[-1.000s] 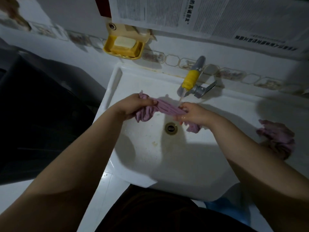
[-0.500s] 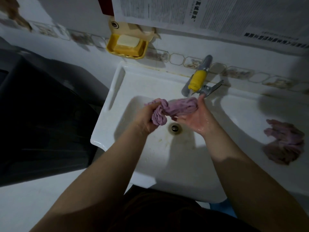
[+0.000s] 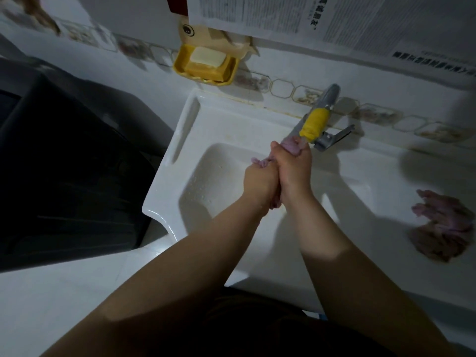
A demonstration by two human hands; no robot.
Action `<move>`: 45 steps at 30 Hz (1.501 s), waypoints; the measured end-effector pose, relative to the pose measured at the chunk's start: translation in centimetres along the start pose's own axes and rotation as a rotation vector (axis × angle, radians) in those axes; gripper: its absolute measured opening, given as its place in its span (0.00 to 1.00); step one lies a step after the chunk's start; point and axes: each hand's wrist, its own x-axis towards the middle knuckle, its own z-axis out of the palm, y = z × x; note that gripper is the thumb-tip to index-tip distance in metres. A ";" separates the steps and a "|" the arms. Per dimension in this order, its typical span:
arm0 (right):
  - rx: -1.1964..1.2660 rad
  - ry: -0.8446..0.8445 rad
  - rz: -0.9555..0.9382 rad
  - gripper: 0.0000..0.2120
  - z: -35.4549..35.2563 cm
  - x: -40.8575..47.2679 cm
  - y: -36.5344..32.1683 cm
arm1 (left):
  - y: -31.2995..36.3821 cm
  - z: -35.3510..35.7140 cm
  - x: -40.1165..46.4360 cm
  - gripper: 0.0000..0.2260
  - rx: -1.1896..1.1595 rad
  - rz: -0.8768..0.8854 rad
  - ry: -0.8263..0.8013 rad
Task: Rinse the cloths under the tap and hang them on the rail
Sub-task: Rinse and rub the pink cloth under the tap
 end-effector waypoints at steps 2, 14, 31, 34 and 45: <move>0.010 0.031 -0.012 0.09 0.1 0.3 0.2 | -0.2 0.0 -0.2 0.18 -0.013 0.030 0.030; -0.225 0.173 -0.072 0.15 0.9 1.9 -0.9 | -0.4 0.7 0.7 0.16 0.056 0.014 0.092; -0.513 -0.639 0.311 0.13 -8.9 1.4 -3.3 | 3.1 -8.4 3.5 0.14 -0.308 0.193 -0.482; -0.195 -0.588 0.320 0.07 -8.7 1.9 -2.7 | 3.0 -7.9 3.5 0.11 -0.337 0.160 -0.442; -0.418 -0.218 -0.186 0.12 -1.9 -2.3 -1.1 | 0.3 0.4 5.0 0.13 -0.238 -0.067 -0.057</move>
